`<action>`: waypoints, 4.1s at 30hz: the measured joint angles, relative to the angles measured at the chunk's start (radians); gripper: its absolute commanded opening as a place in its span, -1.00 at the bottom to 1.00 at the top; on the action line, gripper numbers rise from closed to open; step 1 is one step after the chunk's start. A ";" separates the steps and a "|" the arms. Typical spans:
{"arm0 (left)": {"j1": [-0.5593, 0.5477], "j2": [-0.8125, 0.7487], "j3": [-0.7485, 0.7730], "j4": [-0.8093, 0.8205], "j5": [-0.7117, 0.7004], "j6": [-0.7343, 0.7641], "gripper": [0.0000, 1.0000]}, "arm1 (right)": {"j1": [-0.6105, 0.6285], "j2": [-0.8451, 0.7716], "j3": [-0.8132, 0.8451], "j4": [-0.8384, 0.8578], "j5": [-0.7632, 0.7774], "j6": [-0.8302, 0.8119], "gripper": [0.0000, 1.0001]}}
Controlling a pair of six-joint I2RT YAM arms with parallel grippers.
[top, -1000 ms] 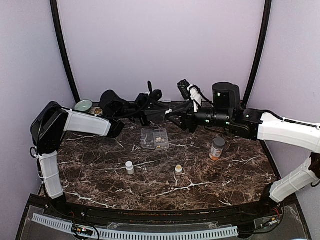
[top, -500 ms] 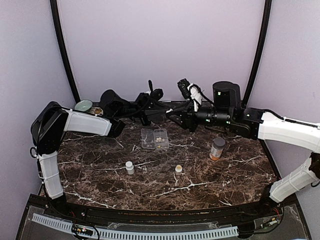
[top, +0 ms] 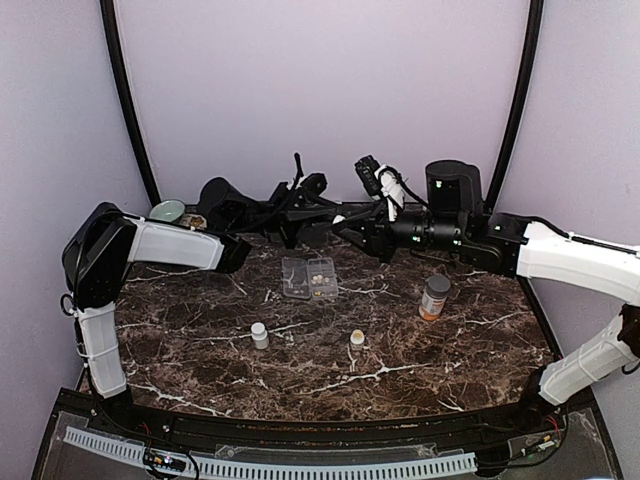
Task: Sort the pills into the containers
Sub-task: Pass from the left arm to the right, then pick up the pill bottle from the center of the board.
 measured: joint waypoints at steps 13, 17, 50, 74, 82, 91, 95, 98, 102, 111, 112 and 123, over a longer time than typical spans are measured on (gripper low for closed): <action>0.018 0.007 0.001 0.020 -0.008 0.009 0.04 | -0.005 0.000 0.009 -0.037 0.022 0.000 -0.65; 0.063 -0.006 -0.050 -0.077 -0.011 0.115 0.06 | -0.008 0.000 0.029 -0.065 0.038 0.000 -0.65; -0.309 -0.319 -0.371 -1.259 -0.882 1.691 0.17 | -0.075 -0.097 0.048 -0.409 0.374 0.208 -0.64; -0.484 -0.055 -0.395 -0.841 -1.184 1.793 0.25 | -0.105 -0.214 -0.017 -0.430 0.388 0.220 -0.64; -0.500 0.019 -0.380 -0.761 -1.224 1.791 0.24 | -0.107 -0.251 -0.042 -0.442 0.384 0.221 -0.65; -0.500 0.119 -0.332 -0.661 -1.294 1.767 0.18 | -0.109 -0.260 -0.045 -0.466 0.373 0.216 -0.65; -0.500 0.149 -0.305 -0.637 -1.298 1.759 0.16 | -0.109 -0.260 -0.045 -0.473 0.369 0.209 -0.65; -0.500 0.158 -0.301 -0.621 -1.304 1.756 0.07 | -0.111 -0.257 -0.045 -0.476 0.367 0.206 -0.65; -0.500 0.171 -0.296 -0.607 -1.308 1.749 -0.11 | -0.111 -0.254 -0.045 -0.478 0.365 0.203 -0.65; -0.500 0.178 -0.296 -0.583 -1.308 1.725 -0.44 | -0.116 -0.245 -0.045 -0.480 0.351 0.190 -0.66; -0.500 0.178 -0.296 -0.580 -1.307 1.724 -0.48 | -0.116 -0.244 -0.045 -0.480 0.349 0.190 -0.66; -0.500 0.177 -0.305 -0.570 -1.232 1.778 -0.64 | -0.121 -0.229 -0.045 -0.489 0.336 0.186 -0.66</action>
